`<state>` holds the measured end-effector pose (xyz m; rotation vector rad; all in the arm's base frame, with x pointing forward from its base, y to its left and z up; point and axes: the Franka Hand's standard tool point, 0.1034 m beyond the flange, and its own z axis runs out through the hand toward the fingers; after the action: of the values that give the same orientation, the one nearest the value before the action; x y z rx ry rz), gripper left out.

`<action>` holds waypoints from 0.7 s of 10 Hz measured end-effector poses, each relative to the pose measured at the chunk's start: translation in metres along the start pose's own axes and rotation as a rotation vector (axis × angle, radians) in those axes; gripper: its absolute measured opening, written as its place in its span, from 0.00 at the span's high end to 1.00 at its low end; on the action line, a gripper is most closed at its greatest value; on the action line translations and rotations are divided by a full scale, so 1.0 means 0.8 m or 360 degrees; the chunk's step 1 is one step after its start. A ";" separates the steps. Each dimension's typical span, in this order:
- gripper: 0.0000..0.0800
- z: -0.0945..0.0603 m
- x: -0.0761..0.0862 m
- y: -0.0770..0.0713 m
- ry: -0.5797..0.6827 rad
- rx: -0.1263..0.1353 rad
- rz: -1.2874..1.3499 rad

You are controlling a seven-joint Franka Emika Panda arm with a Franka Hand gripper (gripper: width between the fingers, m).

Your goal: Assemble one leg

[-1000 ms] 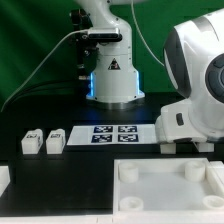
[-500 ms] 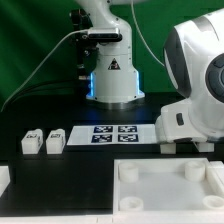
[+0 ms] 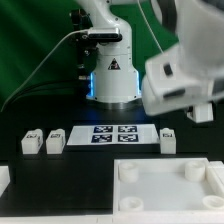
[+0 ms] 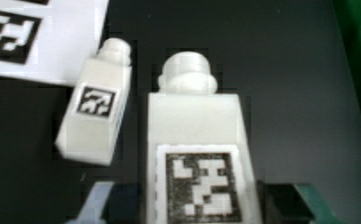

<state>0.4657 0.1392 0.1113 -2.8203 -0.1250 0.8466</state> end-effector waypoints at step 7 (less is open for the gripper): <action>0.63 -0.089 0.056 0.014 0.0996 -0.0109 -0.0087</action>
Offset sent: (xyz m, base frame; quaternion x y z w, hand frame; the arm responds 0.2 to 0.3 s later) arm 0.0000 0.0000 0.0000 0.0000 0.1790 0.0000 0.9838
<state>0.5429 0.1230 0.1434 -2.9756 -0.1356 -0.0759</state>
